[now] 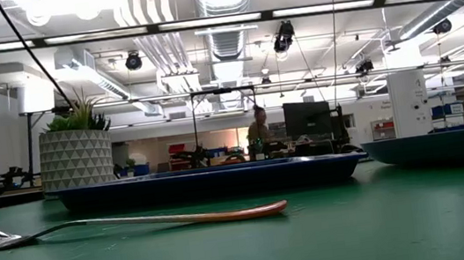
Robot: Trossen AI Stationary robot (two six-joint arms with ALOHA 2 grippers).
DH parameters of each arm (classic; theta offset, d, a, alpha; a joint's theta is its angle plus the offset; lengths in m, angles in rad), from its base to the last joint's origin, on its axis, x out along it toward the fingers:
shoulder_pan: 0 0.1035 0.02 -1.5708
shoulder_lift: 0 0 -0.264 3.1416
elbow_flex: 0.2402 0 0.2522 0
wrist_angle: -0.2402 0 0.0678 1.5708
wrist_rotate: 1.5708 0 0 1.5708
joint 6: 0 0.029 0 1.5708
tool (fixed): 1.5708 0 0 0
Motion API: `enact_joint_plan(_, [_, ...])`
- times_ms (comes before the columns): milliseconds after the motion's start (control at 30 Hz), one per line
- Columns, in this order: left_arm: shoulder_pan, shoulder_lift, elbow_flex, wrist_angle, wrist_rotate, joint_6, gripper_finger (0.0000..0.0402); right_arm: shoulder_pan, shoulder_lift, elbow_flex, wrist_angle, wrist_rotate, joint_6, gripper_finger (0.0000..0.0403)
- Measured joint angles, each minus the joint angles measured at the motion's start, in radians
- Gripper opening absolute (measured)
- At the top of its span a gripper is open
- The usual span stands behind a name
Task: Pick and place plate/cup/fork/spoon on tray
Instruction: Put the brown glass on the blue tray
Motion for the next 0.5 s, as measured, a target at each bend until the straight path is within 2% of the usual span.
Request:
enact_joint_plan(133, [0.045, 0.016, 0.12, -0.149, -0.015, 0.052, 0.0001, 0.0, 0.0, 0.0, 0.0, 0.0, 0.031, 0.0009])
enact_joint_plan(233, [0.094, 0.031, 0.182, -0.229, -0.055, 0.155, 0.0, 0.0, 0.0, 0.0, -0.001, 0.0, 0.039, 0.0009])
enact_joint_plan(367, [0.211, 0.051, 0.21, -0.199, -0.116, 0.378, 0.0, 0.0, 0.0, 0.0, -0.003, 0.0, 0.069, 0.0009])
enact_joint_plan(500, [0.351, 0.109, 0.204, -0.194, -0.107, 0.601, 0.0, 0.0, 0.0, 0.0, -0.003, 0.0, 0.097, 0.0009])
